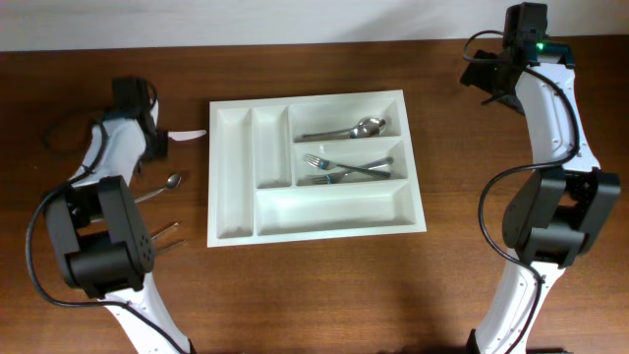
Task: Pack container
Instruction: 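Lower the left gripper and grasp a metal spoon, then carry the spoon over the tray's left-middle compartment and lower it, then open the left gripper and return it to the remaining spoon, then lower the left gripper and grasp the second metal spoon, then carry the spoon into the left-middle compartment beside the first spoon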
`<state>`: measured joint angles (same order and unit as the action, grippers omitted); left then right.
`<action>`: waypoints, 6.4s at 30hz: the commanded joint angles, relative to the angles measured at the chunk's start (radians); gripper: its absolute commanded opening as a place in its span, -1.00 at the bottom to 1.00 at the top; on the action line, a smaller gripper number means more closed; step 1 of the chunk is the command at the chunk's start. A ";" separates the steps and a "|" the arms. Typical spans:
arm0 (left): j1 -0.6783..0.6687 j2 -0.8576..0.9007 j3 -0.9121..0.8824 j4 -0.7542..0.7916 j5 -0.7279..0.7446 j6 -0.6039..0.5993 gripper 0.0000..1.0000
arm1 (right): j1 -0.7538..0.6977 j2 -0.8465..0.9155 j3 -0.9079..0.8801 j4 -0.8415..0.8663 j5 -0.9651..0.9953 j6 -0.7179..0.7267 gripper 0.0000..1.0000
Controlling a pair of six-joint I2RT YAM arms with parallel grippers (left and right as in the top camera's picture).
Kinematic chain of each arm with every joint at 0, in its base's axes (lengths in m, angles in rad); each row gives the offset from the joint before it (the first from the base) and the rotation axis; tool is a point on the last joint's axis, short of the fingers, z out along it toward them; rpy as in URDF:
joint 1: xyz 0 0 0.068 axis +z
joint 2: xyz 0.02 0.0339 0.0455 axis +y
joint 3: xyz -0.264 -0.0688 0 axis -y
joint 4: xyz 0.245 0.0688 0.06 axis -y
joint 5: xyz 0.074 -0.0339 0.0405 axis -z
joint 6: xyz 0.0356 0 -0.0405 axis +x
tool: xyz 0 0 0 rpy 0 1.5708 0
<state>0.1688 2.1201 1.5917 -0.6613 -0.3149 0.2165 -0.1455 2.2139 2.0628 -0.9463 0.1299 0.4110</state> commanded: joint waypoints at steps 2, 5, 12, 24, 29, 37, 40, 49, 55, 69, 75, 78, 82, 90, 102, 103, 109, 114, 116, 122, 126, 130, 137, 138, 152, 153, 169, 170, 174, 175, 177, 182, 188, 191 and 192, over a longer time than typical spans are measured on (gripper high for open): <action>-0.053 -0.011 0.213 -0.090 -0.022 -0.057 -0.96 | 0.000 0.016 0.016 0.000 0.002 0.002 0.98; -0.095 -0.011 0.299 -0.157 -0.019 -0.140 -0.96 | 0.000 0.016 0.016 0.000 0.002 0.002 0.98; -0.246 -0.010 0.344 -0.277 -0.011 -0.467 -0.96 | 0.000 0.016 0.016 0.000 0.002 0.002 0.98; -0.441 -0.006 0.339 -0.406 -0.024 -0.909 -0.96 | 0.000 0.016 0.016 0.000 0.002 0.002 0.98; -0.443 0.016 0.319 -0.443 -0.038 -1.056 -0.96 | 0.000 0.016 0.016 0.000 0.002 0.002 0.98; -0.443 0.083 0.317 -0.427 -0.048 -1.103 -0.68 | 0.000 0.016 0.016 0.000 0.002 0.002 0.98; -0.443 0.103 0.316 -0.422 -0.057 -1.102 -0.63 | 0.000 0.016 0.016 0.000 0.002 0.002 0.98; -0.428 0.109 0.322 -0.420 -0.206 -1.087 0.00 | 0.000 0.016 0.016 0.000 0.002 0.002 0.98; -0.354 0.039 0.332 -0.428 -0.206 -0.830 0.24 | 0.000 0.016 0.016 0.000 0.002 0.002 0.98; -0.164 -0.003 0.323 -0.423 0.073 -0.278 0.26 | 0.000 0.016 0.016 0.000 0.002 0.002 0.98; -0.117 -0.003 0.308 -0.478 0.113 -0.087 0.27 | -0.001 0.016 0.016 0.000 0.002 0.002 0.98; -0.100 -0.003 0.277 -0.480 0.113 -0.009 0.34 | -0.001 0.016 0.016 0.000 0.002 0.002 0.98; -0.075 -0.003 0.206 -0.445 0.114 0.026 0.36 | 0.000 0.016 0.016 0.000 0.002 0.002 0.98; -0.065 -0.003 0.059 -0.323 0.136 0.118 0.36 | 0.000 0.016 0.016 0.000 0.002 0.002 0.98; -0.066 -0.003 0.029 -0.298 0.181 0.171 0.37 | -0.001 0.016 0.016 0.000 0.002 0.002 0.98; -0.066 -0.003 0.025 -0.298 0.181 0.171 0.36 | 0.000 0.016 0.016 0.000 0.002 0.002 0.98; -0.067 -0.003 0.003 -0.304 0.180 0.171 0.37 | 0.000 0.016 0.016 0.000 0.002 0.002 0.98; -0.067 -0.003 -0.017 -0.304 0.180 0.171 0.36 | 0.000 0.016 0.016 0.000 0.002 0.002 0.98; -0.067 -0.003 -0.027 -0.304 0.180 0.171 0.36 | 0.000 0.016 0.016 0.000 0.002 0.002 0.98; -0.067 -0.003 -0.073 -0.260 0.177 0.171 0.36 | 0.000 0.016 0.016 0.000 0.002 0.002 0.98; -0.067 -0.003 -0.096 -0.198 0.167 0.152 0.25 | 0.000 0.016 0.016 0.000 0.002 0.002 0.98; -0.067 -0.003 -0.118 -0.148 0.108 0.110 0.23 | 0.000 0.016 0.016 0.000 0.002 0.002 0.98; -0.067 -0.003 -0.123 -0.151 -0.019 0.058 0.16 | 0.000 0.016 0.016 0.000 0.002 0.002 0.98; -0.067 -0.003 -0.123 -0.159 -0.049 0.043 0.16 | 0.000 0.016 0.016 0.000 0.002 0.002 0.98; -0.067 -0.003 -0.123 -0.187 -0.074 0.041 -0.96 | 0.000 0.016 0.016 0.000 0.002 0.002 0.98; -0.067 -0.003 -0.123 -0.187 -0.074 0.041 -0.96 | 0.000 0.016 0.016 0.000 0.002 0.002 0.97; -0.068 -0.004 0.062 -0.196 -0.230 -0.006 -0.96 | 0.000 0.016 0.016 0.000 0.002 0.002 0.97; -0.068 -0.004 0.092 -0.201 -0.232 -0.006 -0.96 | 0.000 0.016 0.016 0.000 0.002 0.002 0.98; -0.072 -0.004 0.194 -0.219 -0.231 -0.006 -0.96 | 0.000 0.016 0.016 0.000 0.002 0.002 0.98; -0.076 -0.004 0.219 -0.224 -0.231 -0.006 -0.96 | -0.001 0.016 0.016 0.000 0.002 0.002 0.98; -0.088 -0.004 0.262 -0.235 -0.220 -0.002 -0.96 | -0.001 0.016 0.016 0.000 0.002 0.002 0.98; -0.158 -0.004 0.347 -0.245 -0.185 -0.078 -0.96 | 0.000 0.016 0.016 0.000 0.002 0.002 0.97; -0.307 -0.004 0.386 -0.244 -0.175 -0.371 -0.96 | 0.000 0.016 0.016 0.000 0.002 0.002 0.98; -0.393 -0.004 0.386 -0.245 -0.176 -0.465 -0.96 | -0.001 0.016 0.016 0.000 0.002 0.002 0.98; -0.417 -0.004 0.386 -0.248 -0.176 -0.493 -0.96 | 0.000 0.016 0.016 0.000 0.002 0.002 0.98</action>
<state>-0.1883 2.1189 1.9583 -0.9016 -0.5037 -0.1093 -0.1455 2.2139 2.0628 -0.9463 0.1299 0.4114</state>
